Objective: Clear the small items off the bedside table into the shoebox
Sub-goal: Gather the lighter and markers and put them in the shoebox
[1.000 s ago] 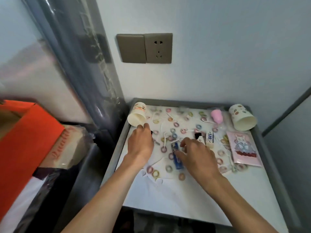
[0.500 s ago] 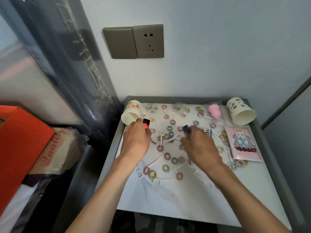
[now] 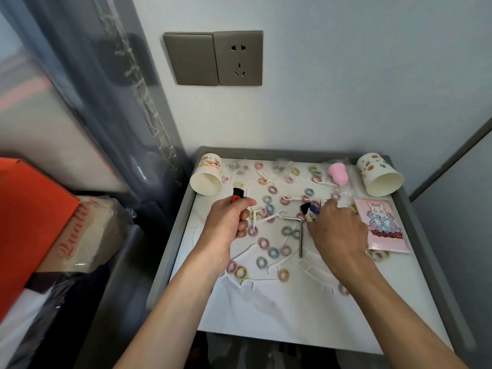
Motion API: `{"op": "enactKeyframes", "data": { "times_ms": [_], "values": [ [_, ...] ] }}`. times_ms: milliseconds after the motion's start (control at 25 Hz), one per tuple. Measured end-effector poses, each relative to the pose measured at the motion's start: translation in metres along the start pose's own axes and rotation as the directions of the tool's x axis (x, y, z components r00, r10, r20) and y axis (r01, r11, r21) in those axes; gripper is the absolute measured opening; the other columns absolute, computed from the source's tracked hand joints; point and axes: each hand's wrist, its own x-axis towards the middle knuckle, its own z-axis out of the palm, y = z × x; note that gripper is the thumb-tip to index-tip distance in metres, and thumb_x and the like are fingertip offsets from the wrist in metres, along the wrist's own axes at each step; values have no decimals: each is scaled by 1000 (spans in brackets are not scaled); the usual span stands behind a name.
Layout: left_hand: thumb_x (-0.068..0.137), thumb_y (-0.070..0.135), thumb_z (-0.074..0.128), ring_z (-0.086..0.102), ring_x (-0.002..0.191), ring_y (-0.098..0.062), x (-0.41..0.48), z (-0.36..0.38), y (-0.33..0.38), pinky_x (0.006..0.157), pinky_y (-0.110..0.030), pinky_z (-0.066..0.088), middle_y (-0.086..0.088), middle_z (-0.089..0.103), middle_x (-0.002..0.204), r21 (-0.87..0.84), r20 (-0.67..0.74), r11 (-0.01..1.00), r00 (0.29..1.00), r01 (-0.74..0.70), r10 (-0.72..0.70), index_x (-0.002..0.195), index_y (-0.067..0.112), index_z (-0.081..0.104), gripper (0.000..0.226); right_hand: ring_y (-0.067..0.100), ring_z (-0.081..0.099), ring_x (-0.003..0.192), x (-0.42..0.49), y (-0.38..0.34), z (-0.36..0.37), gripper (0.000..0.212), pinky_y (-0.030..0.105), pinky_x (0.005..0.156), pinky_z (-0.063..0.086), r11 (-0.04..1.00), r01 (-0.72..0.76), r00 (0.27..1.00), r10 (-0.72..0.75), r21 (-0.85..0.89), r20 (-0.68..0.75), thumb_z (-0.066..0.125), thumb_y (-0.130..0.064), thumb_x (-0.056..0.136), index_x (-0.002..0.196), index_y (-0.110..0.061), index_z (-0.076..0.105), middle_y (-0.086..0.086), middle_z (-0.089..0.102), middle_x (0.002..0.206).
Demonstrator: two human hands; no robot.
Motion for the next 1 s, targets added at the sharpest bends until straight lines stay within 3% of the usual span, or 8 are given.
{"op": "enactKeyframes", "data": {
  "times_ms": [200, 320, 440, 520, 560, 720, 840, 1000],
  "values": [
    [97, 12, 53, 35, 48, -12, -6, 1, 2, 51, -23, 33, 0, 43, 63, -54, 11, 999, 1000, -6, 6, 85, 11, 55, 12, 34, 63, 97, -3, 1, -5, 24, 33, 69, 38, 997, 5, 998, -10, 80, 60, 60, -24, 89, 108, -8, 58, 12, 67, 103],
    [101, 18, 52, 48, 52, -15, -9, 4, 3, 49, -23, 43, -3, 51, 64, -144, 31, 990, 1000, 2, 3, 86, 10, 52, 17, 29, 63, 82, -6, 0, -18, 20, 33, 65, 47, 946, 53, 998, -62, 320, 17, 60, -33, 90, 94, -13, 59, 9, 67, 88],
    [99, 25, 57, 69, 76, -24, -9, 6, 4, 67, -29, 54, -12, 71, 83, -273, 101, 962, 995, 17, 11, 97, 5, 60, 20, 0, 46, 50, -15, -13, -33, 28, 17, 46, 32, 639, 154, 979, -202, 754, -29, 68, -35, 87, 69, -23, 50, -12, 52, 56],
    [95, 25, 63, 72, 78, -22, -13, 8, 2, 66, -27, 56, -12, 74, 88, -298, 192, 954, 980, 2, 58, 100, 7, 68, 20, -1, 44, 47, -26, -26, -37, 24, 15, 47, 33, 423, 131, 952, -306, 897, 5, 72, -35, 84, 73, -21, 56, -14, 52, 53],
    [94, 21, 65, 72, 73, -18, -15, 9, 1, 62, -25, 55, -9, 74, 84, -294, 221, 956, 972, -17, 85, 94, 9, 72, 14, -1, 48, 48, -31, -32, -37, 20, 15, 47, 36, 381, 116, 942, -334, 917, 20, 74, -33, 83, 79, -21, 59, -14, 56, 56],
    [94, 6, 61, 72, 73, -20, -16, 9, -3, 62, -29, 51, -9, 76, 84, -225, 109, 971, 989, -77, 103, 83, 10, 74, 17, 0, 61, 69, -41, -47, -30, 15, 13, 57, 43, 425, 158, 947, -321, 891, -14, 69, -27, 86, 91, -23, 55, -14, 64, 75],
    [97, 6, 57, 70, 70, -27, -11, 6, -1, 70, -43, 47, -9, 73, 85, -310, -25, 949, 998, -58, 53, 97, 5, 62, 5, 16, 56, 93, -41, -52, -28, 9, 31, 82, 45, 411, 127, 965, -263, 903, -16, 51, -19, 94, 100, -18, 58, -4, 53, 96],
    [98, 8, 57, 56, 53, -15, -12, 2, -1, 51, -29, 49, -7, 66, 80, -332, -37, 942, 998, -53, 43, 112, 3, 55, 15, 22, 59, 85, -41, -54, -29, 19, 46, 80, 49, 358, 100, 957, -290, 928, 8, 49, -24, 100, 93, -16, 65, 3, 60, 84]
  ]
}}
